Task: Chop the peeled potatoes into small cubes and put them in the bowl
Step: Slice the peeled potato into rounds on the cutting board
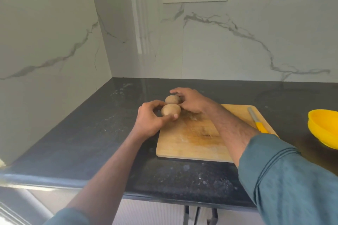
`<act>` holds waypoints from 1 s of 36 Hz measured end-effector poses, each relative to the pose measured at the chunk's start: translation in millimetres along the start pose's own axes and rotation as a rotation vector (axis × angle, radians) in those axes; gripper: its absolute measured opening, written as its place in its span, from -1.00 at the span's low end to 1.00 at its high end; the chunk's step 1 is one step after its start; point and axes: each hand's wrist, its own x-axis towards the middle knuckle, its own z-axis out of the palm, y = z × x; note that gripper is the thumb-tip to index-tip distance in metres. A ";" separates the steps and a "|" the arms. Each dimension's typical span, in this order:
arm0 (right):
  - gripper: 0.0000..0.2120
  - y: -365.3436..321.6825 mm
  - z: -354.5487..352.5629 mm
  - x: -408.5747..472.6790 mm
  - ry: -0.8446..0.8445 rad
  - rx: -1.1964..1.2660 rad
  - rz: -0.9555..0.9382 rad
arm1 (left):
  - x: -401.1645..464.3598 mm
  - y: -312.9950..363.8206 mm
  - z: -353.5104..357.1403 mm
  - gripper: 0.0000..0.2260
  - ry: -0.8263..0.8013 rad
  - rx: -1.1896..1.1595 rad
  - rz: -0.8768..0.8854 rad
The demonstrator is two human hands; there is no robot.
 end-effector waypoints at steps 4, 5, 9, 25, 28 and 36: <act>-0.48 -4.5 -20.9 -32.1 0.151 0.062 0.019 | 1.9 14.8 5.4 -0.59 -0.020 0.011 0.093; -0.54 -4.5 -26.9 -44.5 0.229 0.063 0.020 | 3.9 18.6 8.3 -0.57 -0.039 0.019 0.109; -0.78 15.6 -44.0 -106.4 0.571 -0.096 0.057 | 12.5 39.0 30.6 -0.58 -0.170 0.021 0.155; -0.73 79.9 -40.5 -217.2 0.688 -0.391 0.401 | 4.9 75.6 95.4 -0.53 -0.397 0.100 0.252; -0.74 79.2 -40.7 -217.4 0.693 -0.408 0.389 | 1.4 79.9 96.6 -0.50 -0.414 0.164 0.280; -0.79 74.9 -39.9 -218.8 0.743 -0.476 0.361 | 4.8 77.3 99.1 -0.48 -0.369 0.213 0.276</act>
